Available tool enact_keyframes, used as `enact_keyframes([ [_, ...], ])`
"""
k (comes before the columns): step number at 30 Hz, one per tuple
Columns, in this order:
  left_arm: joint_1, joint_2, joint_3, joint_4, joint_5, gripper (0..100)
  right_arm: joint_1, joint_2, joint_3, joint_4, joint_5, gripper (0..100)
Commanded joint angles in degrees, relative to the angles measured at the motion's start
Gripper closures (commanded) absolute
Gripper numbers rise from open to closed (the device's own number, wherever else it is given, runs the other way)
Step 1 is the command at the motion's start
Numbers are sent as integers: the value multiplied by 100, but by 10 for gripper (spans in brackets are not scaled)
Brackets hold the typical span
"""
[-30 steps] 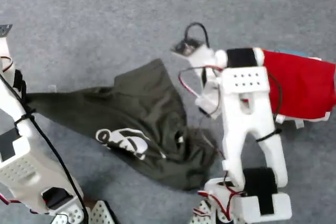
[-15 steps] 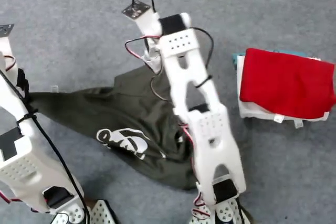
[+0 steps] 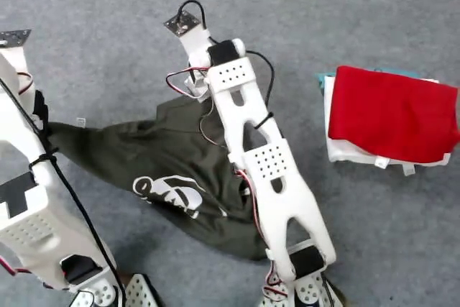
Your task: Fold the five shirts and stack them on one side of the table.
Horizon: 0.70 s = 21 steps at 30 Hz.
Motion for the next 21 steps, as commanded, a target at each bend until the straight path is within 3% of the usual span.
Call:
enact_keyframes([
  [1, 4, -185, -57, -79, 62, 972, 105, -84, 312, -255, -53, 681],
  [8, 31, -431, -4, -44, 70, 972, 105, -66, 470, -475, -237, 691],
  [14, 163, -686, 215, 9, 70, 972, 114, -57, 462, -598, -607, 930],
  [21, 163, -809, 233, 0, 70, 972, 167, -57, 488, -659, -923, 918],
])
